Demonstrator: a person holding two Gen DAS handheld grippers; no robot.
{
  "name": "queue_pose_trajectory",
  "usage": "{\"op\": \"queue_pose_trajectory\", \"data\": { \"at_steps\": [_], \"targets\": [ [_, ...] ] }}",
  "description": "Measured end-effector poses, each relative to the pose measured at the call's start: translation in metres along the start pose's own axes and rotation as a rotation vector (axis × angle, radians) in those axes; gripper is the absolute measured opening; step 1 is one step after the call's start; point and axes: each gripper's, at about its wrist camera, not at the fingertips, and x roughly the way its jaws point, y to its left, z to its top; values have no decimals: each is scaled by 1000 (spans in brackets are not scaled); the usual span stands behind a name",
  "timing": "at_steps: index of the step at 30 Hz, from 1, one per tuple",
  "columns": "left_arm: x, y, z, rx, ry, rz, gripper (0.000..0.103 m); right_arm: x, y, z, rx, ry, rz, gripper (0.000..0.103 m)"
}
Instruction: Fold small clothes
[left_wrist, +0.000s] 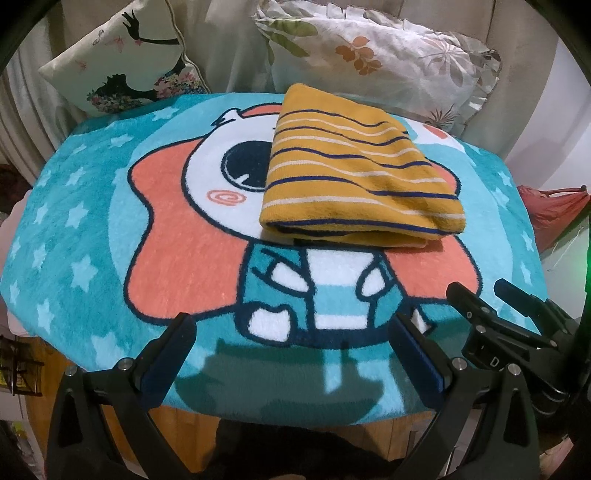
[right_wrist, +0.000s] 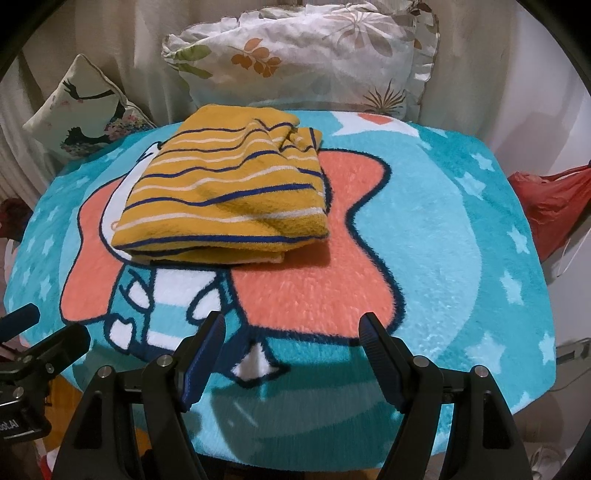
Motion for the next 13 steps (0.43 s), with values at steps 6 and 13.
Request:
{"op": "queue_pose_trajectory", "data": {
  "at_steps": [6,13],
  "targets": [
    [-1,1,0,-5,1,-2,103,-4,4,2,-14,-18,7,79],
    [1,6,3,-25,-4,10,103,-1,1,8,-2,-26,3,80]
  ]
}}
